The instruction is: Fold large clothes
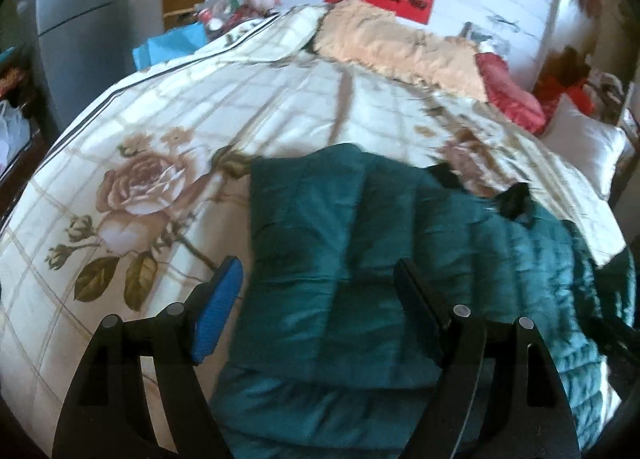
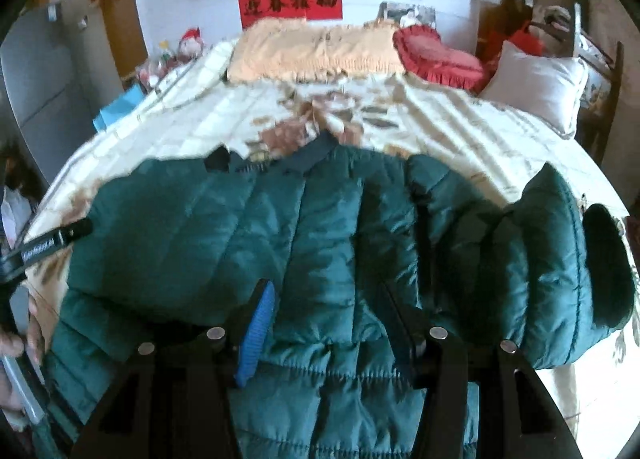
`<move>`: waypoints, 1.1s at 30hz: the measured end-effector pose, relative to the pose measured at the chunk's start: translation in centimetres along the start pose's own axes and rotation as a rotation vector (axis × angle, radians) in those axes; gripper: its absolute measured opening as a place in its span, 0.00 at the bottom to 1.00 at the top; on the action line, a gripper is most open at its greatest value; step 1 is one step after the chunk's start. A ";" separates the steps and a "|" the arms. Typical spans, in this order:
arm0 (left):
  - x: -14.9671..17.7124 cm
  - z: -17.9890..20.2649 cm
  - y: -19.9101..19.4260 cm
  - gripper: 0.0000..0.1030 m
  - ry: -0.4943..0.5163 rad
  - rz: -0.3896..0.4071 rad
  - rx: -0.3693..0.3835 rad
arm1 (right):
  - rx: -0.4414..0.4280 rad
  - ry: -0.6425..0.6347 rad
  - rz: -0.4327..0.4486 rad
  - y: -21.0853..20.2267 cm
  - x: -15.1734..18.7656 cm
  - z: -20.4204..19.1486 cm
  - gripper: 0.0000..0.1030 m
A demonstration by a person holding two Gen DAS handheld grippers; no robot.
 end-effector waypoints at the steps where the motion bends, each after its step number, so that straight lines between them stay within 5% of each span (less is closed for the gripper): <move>1: 0.1 0.7 -0.2 0.76 0.013 -0.003 0.005 | 0.001 -0.002 -0.007 0.4 -0.1 -0.1 0.51; 11: 2.3 4.5 3.3 0.76 0.092 -0.077 -0.018 | 0.053 -0.002 -0.087 5.7 0.8 0.5 0.51; 30: 3.3 4.6 3.4 0.76 0.093 -0.106 -0.033 | 0.017 0.012 -0.114 3.8 2.1 0.6 0.51; 33: 3.4 4.8 2.2 0.76 0.069 -0.103 0.013 | -0.034 0.043 -0.079 1.6 2.0 0.8 0.65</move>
Point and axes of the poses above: each gripper's, at about its wrist camera, not at the fingertips, and y roughly the way its jaws point, z to its right, x to its underside, the point moved 10 cm from there along y, roughly the way its jaws point, and after that the axes turned 11 degrees about -z, right-handed, at the moved point
